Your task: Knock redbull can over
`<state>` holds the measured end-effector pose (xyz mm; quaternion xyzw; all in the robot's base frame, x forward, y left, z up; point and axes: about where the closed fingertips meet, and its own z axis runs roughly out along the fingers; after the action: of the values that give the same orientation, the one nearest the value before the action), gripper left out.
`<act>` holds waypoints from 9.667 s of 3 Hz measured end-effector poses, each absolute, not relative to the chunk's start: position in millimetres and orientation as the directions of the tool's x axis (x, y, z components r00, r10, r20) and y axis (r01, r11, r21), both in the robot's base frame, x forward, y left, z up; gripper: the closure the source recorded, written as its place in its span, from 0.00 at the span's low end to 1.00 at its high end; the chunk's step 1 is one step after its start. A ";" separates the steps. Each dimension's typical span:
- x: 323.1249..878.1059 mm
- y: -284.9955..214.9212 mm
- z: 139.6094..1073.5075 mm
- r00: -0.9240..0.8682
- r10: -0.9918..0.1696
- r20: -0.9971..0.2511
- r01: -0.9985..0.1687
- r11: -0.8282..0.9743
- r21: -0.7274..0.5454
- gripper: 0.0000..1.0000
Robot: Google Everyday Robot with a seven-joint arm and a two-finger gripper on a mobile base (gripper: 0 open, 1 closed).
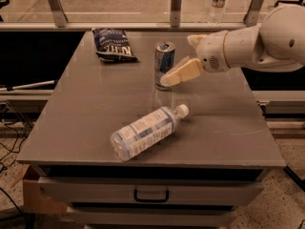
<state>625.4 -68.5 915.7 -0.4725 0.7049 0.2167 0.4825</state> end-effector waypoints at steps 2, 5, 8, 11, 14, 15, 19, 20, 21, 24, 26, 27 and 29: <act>642.2 -67.2 903.2 -0.048 -0.380 -0.924 -0.864 0.479 -0.152 0.00; 647.8 -55.7 901.1 -0.028 -0.307 -0.951 -0.874 0.469 -0.125 0.13; 646.3 -56.0 912.0 -0.011 -0.309 -0.951 -0.876 0.461 -0.140 0.89; 654.3 -93.6 940.0 0.038 -0.544 -0.838 -0.888 0.366 -0.278 1.00; 640.3 -128.2 909.3 -0.001 -0.909 -0.417 -0.921 0.164 -0.354 1.00; 637.7 -121.6 898.9 0.022 -0.954 -0.299 -0.928 0.092 -0.360 1.00; 638.9 -64.5 859.2 0.116 -0.978 -0.172 -0.945 -0.056 -0.321 1.00; 639.8 -55.5 853.7 0.126 -0.977 -0.175 -0.948 -0.067 -0.311 0.86; 640.3 -50.6 850.9 0.130 -0.976 -0.176 -0.949 -0.071 -0.306 0.63; 640.3 -46.1 849.0 0.130 -0.975 -0.181 -0.951 -0.071 -0.300 0.00; 641.9 -55.4 852.8 0.111 -0.978 -0.178 -0.950 -0.051 -0.309 0.00; 643.7 -79.4 861.6 0.067 -0.984 -0.166 -0.944 -0.009 -0.329 0.00; 641.2 -161.0 882.2 -0.075 -0.992 -0.097 -0.920 0.106 -0.378 0.00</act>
Offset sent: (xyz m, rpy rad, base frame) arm 0.0281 -0.0051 -0.0182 0.1348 -0.0748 -0.0272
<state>641.2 -161.0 882.2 -0.6595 0.7248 -0.1094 0.1664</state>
